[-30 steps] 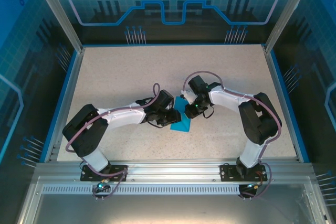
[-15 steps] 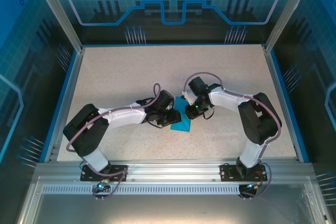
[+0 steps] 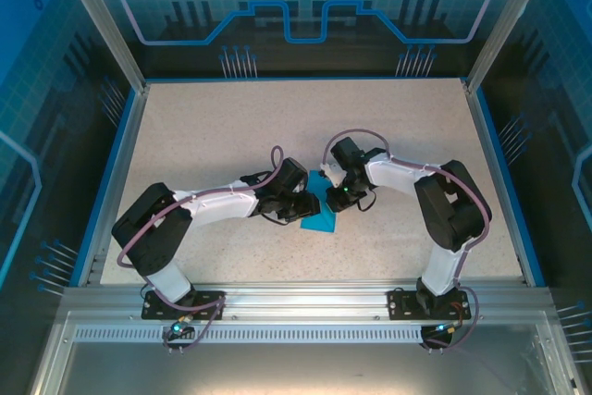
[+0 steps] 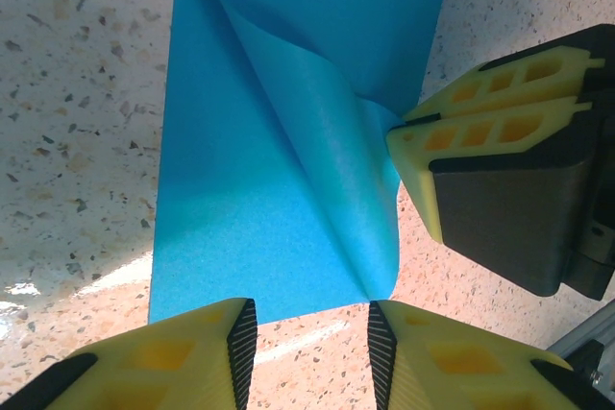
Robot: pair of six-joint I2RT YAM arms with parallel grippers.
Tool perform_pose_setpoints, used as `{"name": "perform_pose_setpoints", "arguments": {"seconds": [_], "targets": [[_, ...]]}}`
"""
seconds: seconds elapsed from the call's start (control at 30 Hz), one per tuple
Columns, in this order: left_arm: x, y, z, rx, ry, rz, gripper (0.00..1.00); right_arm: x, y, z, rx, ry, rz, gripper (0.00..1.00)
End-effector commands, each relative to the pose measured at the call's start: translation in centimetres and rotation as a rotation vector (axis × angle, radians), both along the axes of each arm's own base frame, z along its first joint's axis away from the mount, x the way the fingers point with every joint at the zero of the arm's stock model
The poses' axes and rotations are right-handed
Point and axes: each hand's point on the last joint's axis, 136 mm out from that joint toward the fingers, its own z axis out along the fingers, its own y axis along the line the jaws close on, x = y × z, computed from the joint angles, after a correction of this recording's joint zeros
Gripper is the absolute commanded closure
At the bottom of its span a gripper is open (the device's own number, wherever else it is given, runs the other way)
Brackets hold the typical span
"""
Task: Fold a paper plane with a square sheet of paper (pick it up from the middle)
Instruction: Fold the triangle a second time at the center of the table.
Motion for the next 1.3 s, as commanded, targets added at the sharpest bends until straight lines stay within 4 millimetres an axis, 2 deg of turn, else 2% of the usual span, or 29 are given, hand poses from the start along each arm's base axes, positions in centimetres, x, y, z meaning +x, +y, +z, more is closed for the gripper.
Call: {"name": "perform_pose_setpoints", "arguments": {"seconds": [0.0,0.23,0.67,0.97,1.17,1.27], "targets": [[0.2,-0.7,0.6,-0.010,-0.012,-0.019,0.60,0.3,0.8,0.3,0.002,-0.008,0.023,0.89],[0.1,-0.7,0.5,-0.006,-0.010,-0.023,0.60,0.5,1.0,0.6,0.007,-0.010,0.033,0.89],[0.1,-0.6,0.5,0.000,-0.012,-0.023,0.60,0.4,0.2,-0.6,-0.044,-0.003,0.018,0.89],[0.2,-0.6,0.6,0.000,-0.012,-0.021,0.61,0.5,0.6,-0.1,-0.022,-0.006,0.017,0.88],[0.2,-0.5,0.6,0.003,-0.013,-0.013,0.61,0.6,0.9,1.7,0.024,-0.041,0.019,0.88],[0.3,-0.5,0.6,0.003,-0.014,-0.012,0.62,0.6,1.0,1.9,0.032,-0.044,0.024,0.88]]}}
